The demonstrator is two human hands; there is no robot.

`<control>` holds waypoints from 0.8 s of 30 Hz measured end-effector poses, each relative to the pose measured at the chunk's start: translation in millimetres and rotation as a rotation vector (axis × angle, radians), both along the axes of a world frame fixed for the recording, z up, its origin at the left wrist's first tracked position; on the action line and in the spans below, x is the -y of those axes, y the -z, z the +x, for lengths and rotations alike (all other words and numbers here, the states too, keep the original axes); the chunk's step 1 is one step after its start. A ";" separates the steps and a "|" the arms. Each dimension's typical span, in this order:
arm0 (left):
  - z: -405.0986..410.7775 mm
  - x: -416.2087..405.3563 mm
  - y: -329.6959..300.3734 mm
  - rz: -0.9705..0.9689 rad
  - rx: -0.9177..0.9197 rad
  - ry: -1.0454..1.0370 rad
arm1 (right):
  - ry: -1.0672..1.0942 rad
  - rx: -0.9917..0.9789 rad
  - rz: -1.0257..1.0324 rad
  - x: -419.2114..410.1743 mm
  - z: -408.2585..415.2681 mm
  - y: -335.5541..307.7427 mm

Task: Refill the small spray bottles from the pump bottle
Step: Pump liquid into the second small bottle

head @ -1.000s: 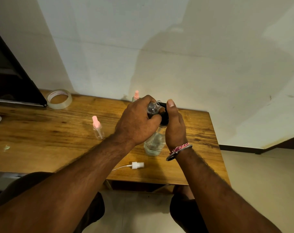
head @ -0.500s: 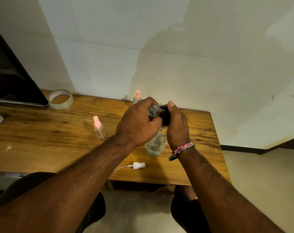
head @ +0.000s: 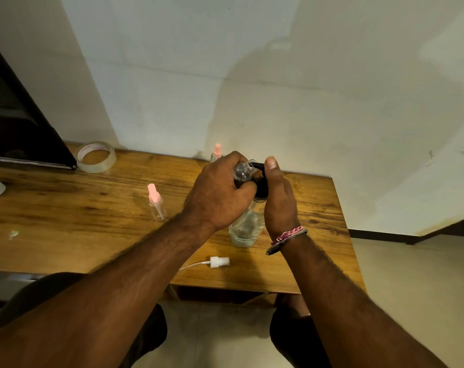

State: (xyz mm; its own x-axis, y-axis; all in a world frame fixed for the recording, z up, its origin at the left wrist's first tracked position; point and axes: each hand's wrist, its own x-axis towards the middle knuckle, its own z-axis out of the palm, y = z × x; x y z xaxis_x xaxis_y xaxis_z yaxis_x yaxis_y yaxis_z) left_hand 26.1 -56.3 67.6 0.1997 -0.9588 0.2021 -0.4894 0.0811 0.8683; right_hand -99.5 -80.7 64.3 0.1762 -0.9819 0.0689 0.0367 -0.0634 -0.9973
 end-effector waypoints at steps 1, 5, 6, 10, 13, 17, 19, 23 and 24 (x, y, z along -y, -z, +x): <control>0.0 -0.1 -0.2 0.001 -0.004 -0.004 | -0.007 -0.009 -0.001 -0.2 -0.1 -0.7; -0.9 -0.5 -0.8 -0.002 -0.009 -0.009 | -0.015 -0.009 0.016 -0.8 0.1 -4.3; -1.2 -0.5 -0.8 -0.001 -0.008 -0.010 | -0.011 0.000 0.026 -1.1 0.7 -5.1; -1.7 -0.9 -0.3 -0.002 0.010 0.004 | 0.016 0.021 0.048 -0.7 1.0 -5.3; -0.6 -1.4 1.5 0.009 0.034 0.008 | 0.037 0.000 0.046 0.9 0.5 -4.6; -0.8 -1.5 2.6 0.009 0.049 0.000 | 0.053 -0.003 0.055 1.1 0.9 -6.1; -1.0 -1.8 2.9 0.011 0.053 0.002 | 0.056 -0.001 0.056 1.5 0.9 -5.6; -1.5 -2.8 2.4 -0.003 0.049 0.006 | 0.036 -0.014 0.046 0.6 1.3 -3.8; -1.8 -2.6 1.9 -0.002 0.036 0.007 | 0.030 -0.011 0.041 -0.8 1.7 -4.0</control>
State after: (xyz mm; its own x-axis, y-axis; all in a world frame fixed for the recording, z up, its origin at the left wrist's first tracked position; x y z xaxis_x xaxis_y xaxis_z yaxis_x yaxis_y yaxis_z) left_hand 24.3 -53.7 65.7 0.1857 -0.9597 0.2108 -0.5196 0.0861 0.8500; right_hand -97.8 -79.9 68.3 0.1476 -0.9887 0.0268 0.0245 -0.0234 -0.9994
